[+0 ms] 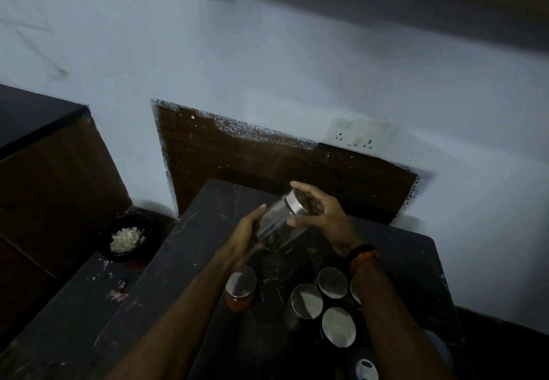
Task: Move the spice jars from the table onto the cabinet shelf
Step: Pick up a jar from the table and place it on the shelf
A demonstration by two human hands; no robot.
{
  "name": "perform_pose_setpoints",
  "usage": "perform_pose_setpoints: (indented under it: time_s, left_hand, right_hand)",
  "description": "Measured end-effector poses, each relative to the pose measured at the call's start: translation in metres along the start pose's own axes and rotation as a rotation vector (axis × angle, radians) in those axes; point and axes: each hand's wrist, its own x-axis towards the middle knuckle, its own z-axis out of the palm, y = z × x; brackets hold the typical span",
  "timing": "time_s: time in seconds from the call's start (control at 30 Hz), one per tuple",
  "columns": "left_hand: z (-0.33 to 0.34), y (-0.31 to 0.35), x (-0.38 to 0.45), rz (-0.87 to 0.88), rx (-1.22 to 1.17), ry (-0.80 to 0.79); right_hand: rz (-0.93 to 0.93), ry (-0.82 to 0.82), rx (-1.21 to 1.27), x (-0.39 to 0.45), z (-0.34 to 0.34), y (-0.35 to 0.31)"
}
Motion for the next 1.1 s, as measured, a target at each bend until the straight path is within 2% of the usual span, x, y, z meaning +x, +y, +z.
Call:
perform_pose_setpoints:
  time_s: [0.1,0.23,0.33,0.4,0.5,0.63,0.77,0.9,1.1]
  left_hand:
    - [0.013,0.003,-0.008,-0.112,-0.28,-0.183]
    - [0.025,0.008,-0.013,0.011,-0.345,-0.316]
    - [0.042,0.017,-0.014,0.149,-0.275,-0.323]
    - [0.055,0.024,-0.014,0.276,-0.139,-0.216]
    - [0.071,0.032,-0.017,0.449,0.084,-0.099]
    - [0.085,0.036,-0.019,0.609,0.229,-0.065]
    - [0.098,0.049,-0.016,0.652,0.287,-0.084]
    - [0.102,0.075,-0.016,0.637,0.373,-0.186]
    - [0.114,0.132,-0.014,0.674,0.439,-0.272]
  right_hand:
    - [-0.053,0.009,0.152,-0.003,-0.008,-0.009]
    - [-0.105,0.063,0.358,-0.003,-0.019,-0.014]
    - [-0.108,0.08,0.485,-0.001,-0.023,-0.018]
    - [-0.097,0.133,0.518,0.003,-0.025,-0.022]
    - [-0.088,0.219,0.455,0.011,-0.027,-0.031]
    - [-0.085,0.307,0.409,0.02,-0.029,-0.048]
    - [-0.105,0.333,0.489,0.027,-0.032,-0.069]
    - [-0.129,0.314,0.578,0.031,-0.04,-0.092]
    - [-0.261,0.249,0.616,0.042,-0.057,-0.141]
